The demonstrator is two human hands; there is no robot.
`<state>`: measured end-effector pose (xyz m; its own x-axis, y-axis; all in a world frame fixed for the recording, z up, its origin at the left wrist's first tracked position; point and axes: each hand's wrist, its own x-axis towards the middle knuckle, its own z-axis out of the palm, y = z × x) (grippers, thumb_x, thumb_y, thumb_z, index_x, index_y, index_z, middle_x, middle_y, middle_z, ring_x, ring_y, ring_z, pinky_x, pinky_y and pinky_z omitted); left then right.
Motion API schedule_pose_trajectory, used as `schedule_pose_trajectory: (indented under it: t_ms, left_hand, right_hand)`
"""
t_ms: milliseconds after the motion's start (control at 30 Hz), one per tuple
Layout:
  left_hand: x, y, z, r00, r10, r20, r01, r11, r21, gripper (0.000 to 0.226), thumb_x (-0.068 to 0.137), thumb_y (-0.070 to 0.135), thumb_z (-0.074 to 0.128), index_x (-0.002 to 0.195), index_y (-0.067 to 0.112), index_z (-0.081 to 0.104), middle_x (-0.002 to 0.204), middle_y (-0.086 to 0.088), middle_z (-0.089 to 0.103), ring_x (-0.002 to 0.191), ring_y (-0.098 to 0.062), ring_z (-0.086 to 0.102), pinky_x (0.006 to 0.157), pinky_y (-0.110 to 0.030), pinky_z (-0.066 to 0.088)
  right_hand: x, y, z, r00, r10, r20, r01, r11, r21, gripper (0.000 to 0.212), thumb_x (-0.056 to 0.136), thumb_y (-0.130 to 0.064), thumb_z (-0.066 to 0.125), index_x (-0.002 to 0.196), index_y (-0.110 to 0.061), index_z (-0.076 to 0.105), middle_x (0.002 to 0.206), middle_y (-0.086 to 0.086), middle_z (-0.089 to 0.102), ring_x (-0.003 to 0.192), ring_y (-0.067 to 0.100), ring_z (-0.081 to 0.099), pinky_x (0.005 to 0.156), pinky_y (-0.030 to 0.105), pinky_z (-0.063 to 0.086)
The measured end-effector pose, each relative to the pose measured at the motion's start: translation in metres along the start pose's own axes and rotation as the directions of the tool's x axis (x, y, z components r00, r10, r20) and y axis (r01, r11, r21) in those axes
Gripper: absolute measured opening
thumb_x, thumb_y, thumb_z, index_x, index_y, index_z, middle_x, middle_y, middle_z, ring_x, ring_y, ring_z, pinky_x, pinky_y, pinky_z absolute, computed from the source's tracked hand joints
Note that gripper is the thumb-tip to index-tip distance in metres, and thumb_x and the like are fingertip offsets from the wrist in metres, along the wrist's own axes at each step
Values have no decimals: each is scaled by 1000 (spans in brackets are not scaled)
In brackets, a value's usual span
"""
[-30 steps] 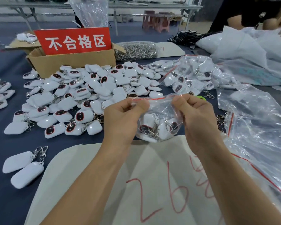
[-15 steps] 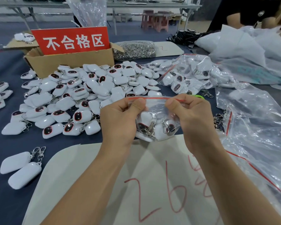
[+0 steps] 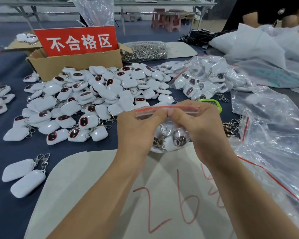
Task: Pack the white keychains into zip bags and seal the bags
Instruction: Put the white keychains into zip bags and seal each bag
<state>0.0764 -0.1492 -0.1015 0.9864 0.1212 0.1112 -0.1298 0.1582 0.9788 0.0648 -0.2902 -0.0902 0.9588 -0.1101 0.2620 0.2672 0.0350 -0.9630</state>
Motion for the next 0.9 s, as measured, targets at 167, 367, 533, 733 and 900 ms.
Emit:
schedule_pose_trajectory:
  t_ms: [167, 367, 533, 733, 900]
  left_hand:
    - [-1, 1, 1, 999, -20, 31, 20, 1000, 0, 11, 72, 22, 82, 80, 14, 82, 82, -6, 79, 79, -25, 77, 74, -45, 63]
    - [1, 7, -6, 990, -89, 111, 91, 996, -15, 9, 70, 21, 84, 79, 19, 83, 82, -11, 79, 74, -25, 77, 57, -36, 60]
    - [2, 7, -7, 990, -134, 30, 136, 990, -39, 8, 82, 17, 84, 75, 19, 83, 81, -13, 78, 71, -28, 76, 50, -36, 58]
    - [5, 6, -7, 994, -110, 13, 110, 994, -20, 5, 80, 20, 86, 77, 21, 83, 82, -9, 79, 79, -30, 77, 67, -42, 64]
    - [4, 6, -7, 998, -60, 6, 61, 997, -38, 4, 79, 19, 87, 77, 21, 84, 82, -8, 80, 79, -28, 78, 66, -41, 62]
  right_hand:
    - [1, 2, -1, 1000, 18, -13, -18, 1000, -9, 6, 86, -3, 78, 86, 3, 77, 64, 3, 71, 57, 12, 60, 58, 20, 47]
    - [3, 9, -6, 999, 29, -30, -28, 999, 30, 6, 89, -4, 76, 86, 1, 77, 60, -1, 68, 51, 9, 54, 52, 16, 43]
    - [6, 5, -17, 992, 62, 108, -74, 992, 105, 17, 87, 0, 75, 104, 2, 79, 95, 17, 79, 87, 31, 74, 82, 39, 61]
    - [7, 5, -15, 997, 69, 14, -71, 988, 138, 11, 80, -4, 75, 88, -5, 83, 77, 13, 77, 70, 23, 67, 71, 31, 56]
    - [7, 6, -13, 998, 61, 1, -60, 987, 149, 10, 80, -8, 73, 84, -3, 81, 68, 12, 71, 64, 22, 60, 65, 30, 51]
